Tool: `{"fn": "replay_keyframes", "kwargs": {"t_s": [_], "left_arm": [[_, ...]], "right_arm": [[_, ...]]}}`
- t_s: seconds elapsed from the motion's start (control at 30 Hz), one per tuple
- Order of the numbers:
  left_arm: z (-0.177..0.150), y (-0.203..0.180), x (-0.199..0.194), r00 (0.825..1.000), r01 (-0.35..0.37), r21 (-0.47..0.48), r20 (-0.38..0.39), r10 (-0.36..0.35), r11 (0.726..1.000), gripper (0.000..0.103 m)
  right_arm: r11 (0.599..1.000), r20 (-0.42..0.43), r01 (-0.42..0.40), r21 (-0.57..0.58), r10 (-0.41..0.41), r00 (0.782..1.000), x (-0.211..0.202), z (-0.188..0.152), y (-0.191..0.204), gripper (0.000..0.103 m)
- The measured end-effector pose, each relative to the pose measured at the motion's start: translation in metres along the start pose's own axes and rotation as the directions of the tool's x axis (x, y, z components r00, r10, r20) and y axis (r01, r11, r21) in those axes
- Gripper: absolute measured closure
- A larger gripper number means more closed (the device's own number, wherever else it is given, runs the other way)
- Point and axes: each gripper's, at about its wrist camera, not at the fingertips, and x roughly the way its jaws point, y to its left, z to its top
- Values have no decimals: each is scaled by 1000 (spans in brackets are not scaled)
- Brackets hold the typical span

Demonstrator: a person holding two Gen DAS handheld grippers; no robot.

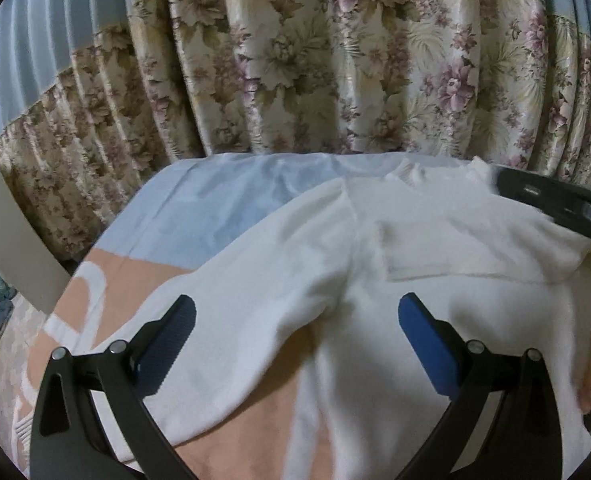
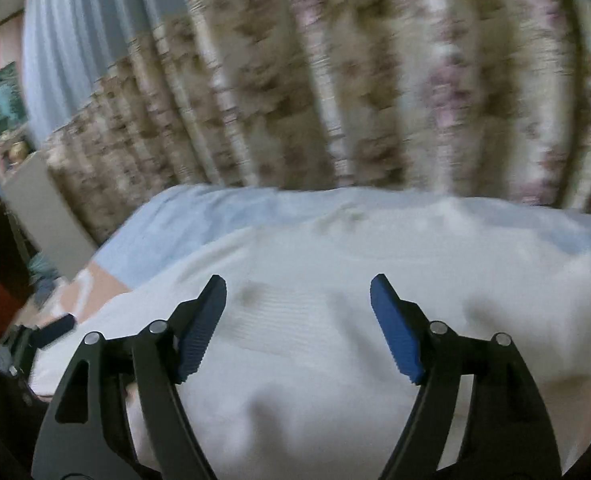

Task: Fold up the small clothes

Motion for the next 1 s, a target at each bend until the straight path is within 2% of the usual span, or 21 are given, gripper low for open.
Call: {"fn": "replay_keyframes", "kwargs": {"t_s": [0.07, 0.13, 0.3, 0.43, 0.5, 0.53, 0.57, 0.6, 0.63, 0.67, 0.73, 0.8, 0.9, 1.0], "left_arm": [[8, -9, 6, 1000, 15, 8, 5, -15, 1000, 2], [18, -20, 14, 999, 36, 21, 5, -36, 999, 2], [37, -53, 37, 995, 102, 41, 3, -102, 994, 2], [43, -79, 70, 992, 115, 34, -61, -113, 993, 2], [44, -86, 84, 989, 114, 21, -95, -112, 993, 2], [43, -86, 88, 987, 123, 11, -102, -122, 992, 10], [41, -87, 93, 983, 140, 1, -118, -138, 990, 23], [40, -89, 100, 978, 150, -5, -147, -150, 989, 51], [39, -90, 101, 981, 136, -1, -141, -135, 991, 55], [38, -92, 99, 984, 129, 5, -125, -127, 992, 74], [37, -96, 96, 985, 139, 21, -110, -136, 990, 84], [38, -94, 89, 988, 137, 24, -80, -134, 990, 100], [40, -90, 79, 997, 70, 56, -23, -69, 996, 103], [43, -81, 79, 1000, 17, 55, -14, -16, 998, 103]], "right_arm": [[996, 13, 89, 15, -89, 996, -18, -6, -30, 28], [989, 13, 142, 35, -143, 990, -30, -13, -54, 28], [962, 5, 233, 141, -236, 972, -55, -45, -116, 28], [937, 10, 307, 166, -313, 950, -63, -62, -135, 28], [932, 2, 316, 179, -322, 947, -61, -67, -139, 28], [932, -1, 318, 176, -322, 947, -59, -68, -139, 28], [931, -2, 322, 170, -326, 945, -59, -70, -140, 28], [932, -4, 321, 166, -325, 946, -56, -68, -139, 27], [934, -4, 317, 165, -321, 947, -56, -68, -140, 27], [934, -4, 317, 164, -321, 947, -55, -68, -141, 26], [933, -9, 319, 166, -322, 947, -54, -67, -142, 25], [933, -7, 316, 173, -319, 948, -54, -64, -144, 25], [932, -5, 327, 158, -331, 944, -54, -58, -147, 25], [928, -13, 338, 155, -340, 940, -51, -52, -151, 25]]}}
